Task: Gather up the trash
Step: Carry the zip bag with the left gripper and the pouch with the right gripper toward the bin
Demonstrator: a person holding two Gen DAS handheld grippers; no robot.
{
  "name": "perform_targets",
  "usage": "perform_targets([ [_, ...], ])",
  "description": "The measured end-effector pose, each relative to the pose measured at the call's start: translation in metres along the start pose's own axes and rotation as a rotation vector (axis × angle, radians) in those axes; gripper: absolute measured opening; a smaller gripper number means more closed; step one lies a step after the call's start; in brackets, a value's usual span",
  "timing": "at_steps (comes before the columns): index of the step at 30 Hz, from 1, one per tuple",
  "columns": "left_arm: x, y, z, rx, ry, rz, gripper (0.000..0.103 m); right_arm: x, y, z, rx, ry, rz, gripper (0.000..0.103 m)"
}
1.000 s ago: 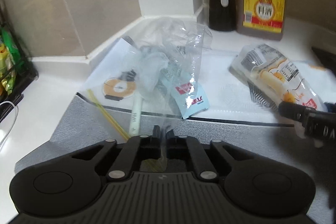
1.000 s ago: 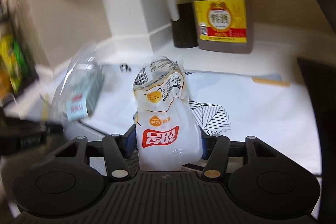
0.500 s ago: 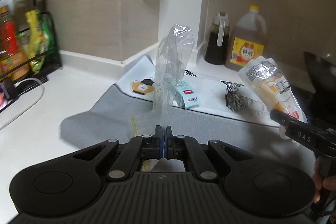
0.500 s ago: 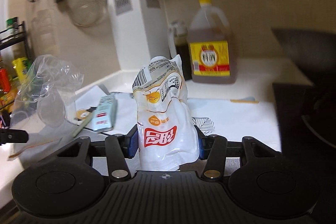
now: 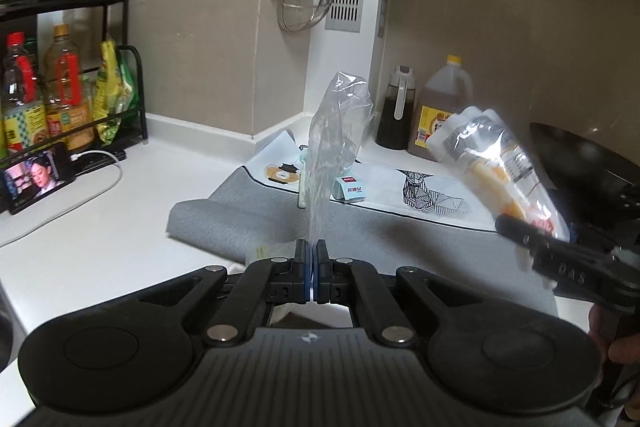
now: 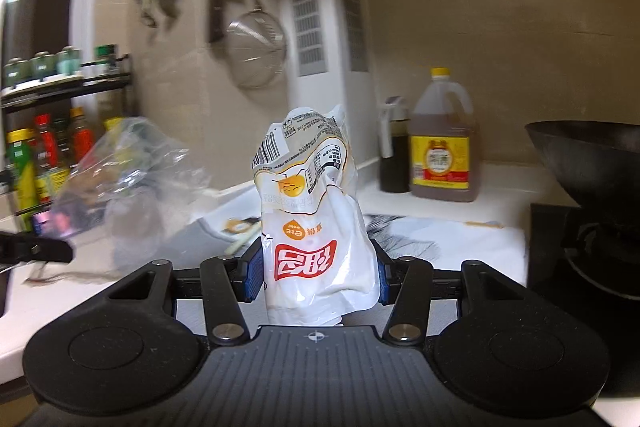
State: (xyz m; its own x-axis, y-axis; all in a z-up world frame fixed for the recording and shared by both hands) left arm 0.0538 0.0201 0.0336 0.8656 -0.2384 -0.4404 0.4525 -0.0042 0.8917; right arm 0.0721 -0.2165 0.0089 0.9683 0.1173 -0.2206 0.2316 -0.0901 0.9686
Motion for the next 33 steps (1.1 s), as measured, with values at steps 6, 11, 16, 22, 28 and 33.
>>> perform_targets([
  [6,-0.045,-0.028,-0.01,-0.025,0.01,-0.002,0.001,-0.041,-0.021,-0.025,-0.034,0.094,-0.048,0.054],
  [11,-0.077,-0.057,-0.021,-0.057,0.025,-0.024,0.001,-0.064,-0.041,-0.048,-0.067,0.164,-0.101,0.054],
  [16,-0.089,-0.083,-0.026,-0.099,0.023,-0.055,0.0,-0.071,-0.068,-0.073,-0.108,0.219,-0.184,0.054],
  [22,-0.087,-0.118,-0.028,-0.126,0.036,-0.116,0.0,-0.069,-0.098,-0.093,-0.182,0.231,-0.266,0.054],
  [28,-0.073,-0.143,-0.033,-0.148,0.036,-0.17,0.0,-0.06,-0.115,-0.096,-0.199,0.234,-0.346,0.054],
  [33,-0.063,-0.15,-0.038,-0.178,0.029,-0.184,0.0,-0.056,-0.124,-0.1,-0.231,0.241,-0.376,0.054],
])
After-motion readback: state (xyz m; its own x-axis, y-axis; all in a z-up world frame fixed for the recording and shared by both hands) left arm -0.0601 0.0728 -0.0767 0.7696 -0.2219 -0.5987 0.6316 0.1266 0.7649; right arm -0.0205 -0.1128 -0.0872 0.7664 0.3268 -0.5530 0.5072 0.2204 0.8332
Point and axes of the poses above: each gripper's, at about its wrist camera, not at the fingertips, and x roughly the way its jaws point, z to its right, y to its top, the point moved 4 cm from there along x, roughly the way its jaws point, and after that the axes turned 5 degrees about -y, right-handed, at the moved point
